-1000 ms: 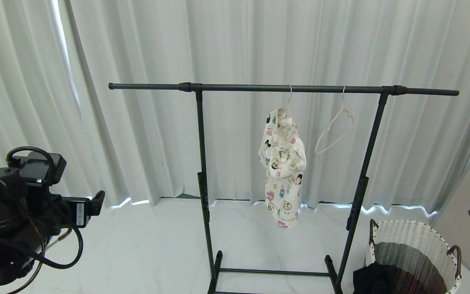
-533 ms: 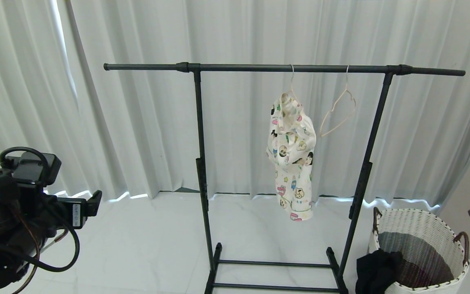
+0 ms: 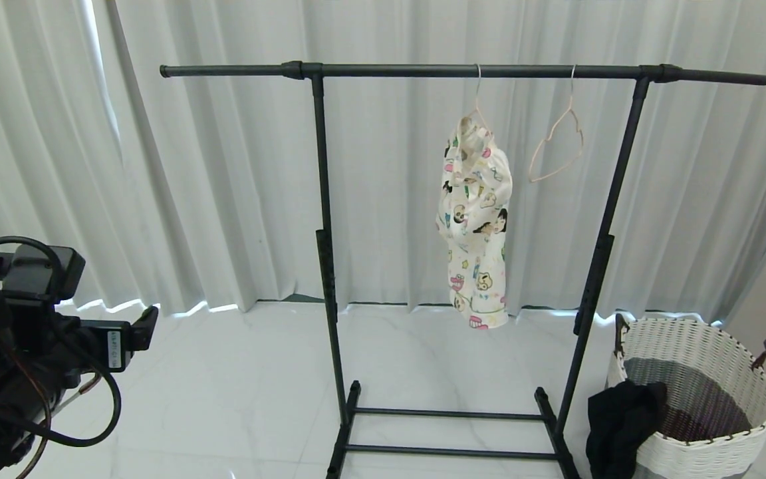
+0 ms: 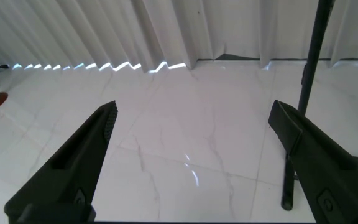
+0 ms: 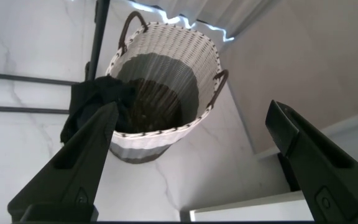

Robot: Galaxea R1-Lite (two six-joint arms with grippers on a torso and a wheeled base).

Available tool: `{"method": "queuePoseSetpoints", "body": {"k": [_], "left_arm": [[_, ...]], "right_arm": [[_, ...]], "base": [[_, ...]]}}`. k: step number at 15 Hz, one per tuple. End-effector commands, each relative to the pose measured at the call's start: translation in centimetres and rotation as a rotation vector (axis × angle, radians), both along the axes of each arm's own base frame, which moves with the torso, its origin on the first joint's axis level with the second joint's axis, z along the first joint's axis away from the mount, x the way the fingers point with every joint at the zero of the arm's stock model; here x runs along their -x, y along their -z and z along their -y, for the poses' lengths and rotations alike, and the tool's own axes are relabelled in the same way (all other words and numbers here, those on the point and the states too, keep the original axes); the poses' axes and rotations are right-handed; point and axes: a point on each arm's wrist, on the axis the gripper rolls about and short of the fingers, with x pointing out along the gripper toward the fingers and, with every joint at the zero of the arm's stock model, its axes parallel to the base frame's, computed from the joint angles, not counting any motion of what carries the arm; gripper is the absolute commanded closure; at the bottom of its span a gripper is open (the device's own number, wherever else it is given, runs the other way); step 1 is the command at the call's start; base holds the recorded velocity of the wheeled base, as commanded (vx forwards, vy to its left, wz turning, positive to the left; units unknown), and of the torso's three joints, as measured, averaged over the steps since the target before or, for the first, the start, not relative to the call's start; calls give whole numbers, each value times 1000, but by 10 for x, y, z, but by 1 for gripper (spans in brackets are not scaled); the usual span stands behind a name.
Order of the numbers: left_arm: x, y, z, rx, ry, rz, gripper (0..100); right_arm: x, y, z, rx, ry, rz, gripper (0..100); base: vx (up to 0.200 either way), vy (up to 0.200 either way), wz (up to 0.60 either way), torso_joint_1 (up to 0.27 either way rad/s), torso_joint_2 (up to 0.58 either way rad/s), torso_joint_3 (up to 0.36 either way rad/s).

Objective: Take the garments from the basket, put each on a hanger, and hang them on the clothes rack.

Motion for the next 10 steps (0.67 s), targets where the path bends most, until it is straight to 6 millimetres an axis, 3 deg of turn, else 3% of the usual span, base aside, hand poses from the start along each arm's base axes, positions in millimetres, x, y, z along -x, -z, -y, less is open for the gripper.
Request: {"method": "queuePoseSetpoints", "body": {"k": [1,10], "left_arm": [[0,-1,0,0,-2,3,0],[1,0,-1,-20,-44,-4,0]], "right_arm": [[-1,-1,0,5,-2,10,0],[-3,3,0,2,-7,10,0]], "base": [[0,0,0,-76,393,251],[0,0,0,-18,51,26]]}}
